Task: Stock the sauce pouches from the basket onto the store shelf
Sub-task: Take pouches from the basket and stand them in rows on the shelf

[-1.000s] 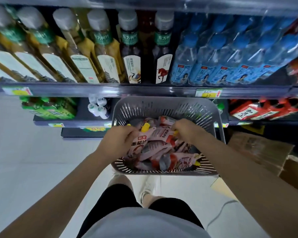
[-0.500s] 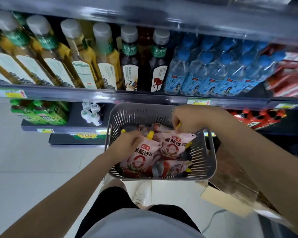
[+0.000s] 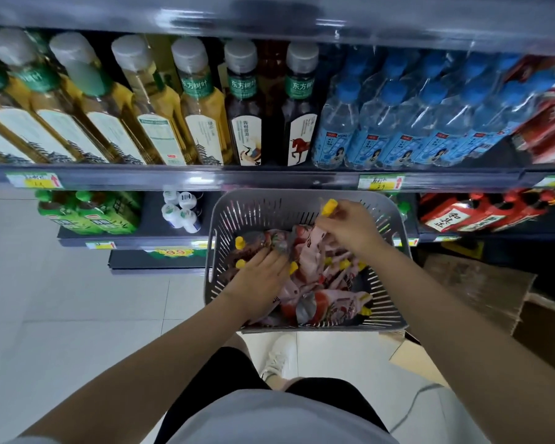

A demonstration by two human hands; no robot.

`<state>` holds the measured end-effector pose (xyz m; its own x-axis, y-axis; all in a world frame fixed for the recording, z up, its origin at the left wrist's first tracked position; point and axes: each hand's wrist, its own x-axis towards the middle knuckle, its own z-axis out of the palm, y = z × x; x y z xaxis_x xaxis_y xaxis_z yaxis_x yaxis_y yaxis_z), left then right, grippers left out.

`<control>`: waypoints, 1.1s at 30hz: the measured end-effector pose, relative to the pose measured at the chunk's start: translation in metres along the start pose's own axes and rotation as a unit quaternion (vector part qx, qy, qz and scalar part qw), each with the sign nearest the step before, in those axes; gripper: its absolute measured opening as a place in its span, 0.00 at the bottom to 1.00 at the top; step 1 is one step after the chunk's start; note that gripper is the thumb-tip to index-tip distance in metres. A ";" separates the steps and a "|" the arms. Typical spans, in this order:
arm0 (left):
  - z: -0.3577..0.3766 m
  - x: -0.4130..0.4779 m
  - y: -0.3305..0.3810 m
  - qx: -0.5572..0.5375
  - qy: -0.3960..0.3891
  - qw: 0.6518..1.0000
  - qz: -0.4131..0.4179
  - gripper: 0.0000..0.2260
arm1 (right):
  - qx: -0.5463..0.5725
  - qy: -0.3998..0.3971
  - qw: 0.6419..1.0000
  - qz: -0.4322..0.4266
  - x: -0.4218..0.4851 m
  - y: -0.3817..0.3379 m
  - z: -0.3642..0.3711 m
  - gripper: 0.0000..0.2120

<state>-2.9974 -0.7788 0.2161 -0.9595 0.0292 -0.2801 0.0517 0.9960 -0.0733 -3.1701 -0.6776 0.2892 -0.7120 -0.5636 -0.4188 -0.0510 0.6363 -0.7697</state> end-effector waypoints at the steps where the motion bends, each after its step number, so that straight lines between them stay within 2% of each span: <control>1: 0.003 0.000 0.000 -0.008 0.008 1.000 -0.001 0.31 | -0.009 -0.008 1.000 0.010 0.000 -0.002 0.003 0.11; 3: 0.005 0.000 -0.001 -0.037 0.040 0.998 -0.008 0.34 | -0.017 -0.058 0.997 0.045 -0.003 -0.007 0.007 0.15; 4: 0.006 0.000 -0.002 -0.048 0.056 0.997 -0.006 0.35 | -0.023 -0.080 0.995 0.055 -0.004 -0.009 0.009 0.15; 6: 0.007 0.000 -0.003 -0.052 0.072 0.996 0.007 0.37 | -0.026 -0.106 0.992 0.058 -0.007 -0.013 0.011 0.08; 8: 0.008 0.000 -0.006 -0.048 0.060 0.997 0.010 0.37 | 0.011 -0.115 0.991 0.067 -0.007 -0.011 0.010 0.12; 11: 0.008 0.006 -0.016 -0.095 0.018 0.995 0.014 0.31 | 0.066 -0.093 0.990 0.085 -0.007 -0.005 -0.003 0.08; 13: 0.008 0.011 -0.024 -0.104 0.012 0.994 0.013 0.29 | 0.046 -0.074 0.994 0.068 -0.004 0.003 -0.017 0.09; 16: 0.007 0.014 -0.027 -0.076 -0.002 0.997 0.021 0.31 | 0.025 -0.034 0.998 0.054 0.000 0.011 -0.034 0.11; 18: 0.007 0.014 -0.023 -0.035 -0.009 0.998 0.046 0.27 | 0.052 -0.038 0.997 0.051 -0.003 0.018 -0.035 0.13; 21: 0.010 0.011 -0.018 0.010 0.011 0.998 0.065 0.21 | 0.130 -0.077 0.985 0.083 -0.013 0.028 -0.020 0.19; 23: 0.011 0.009 -0.016 0.005 0.023 0.998 0.057 0.20 | 0.167 -0.056 0.982 0.075 -0.019 0.031 -0.005 0.15; 25: 0.010 0.009 -0.014 -0.002 0.032 0.998 0.051 0.21 | 0.144 -0.012 0.989 0.028 -0.020 0.029 0.009 0.09; 27: 0.006 0.006 -0.014 -0.008 0.036 0.998 0.044 0.20 | 0.108 0.021 0.994 0.001 -0.022 0.027 0.019 0.10; 29: -0.002 0.001 -0.016 -0.015 0.050 0.998 0.027 0.20 | 0.103 0.047 0.993 -0.010 -0.022 0.027 0.023 0.11; 33: -0.018 -0.020 -0.022 -0.031 0.101 0.994 -0.004 0.20 | 0.133 0.066 0.989 0.000 -0.020 0.027 0.014 0.05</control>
<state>-2.9844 -0.7995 0.2401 -0.9961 0.0318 -0.0821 0.0331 0.9994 -0.0138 -3.1479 -0.6565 0.2696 -0.7985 -0.4781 -0.3657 0.1227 0.4655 -0.8765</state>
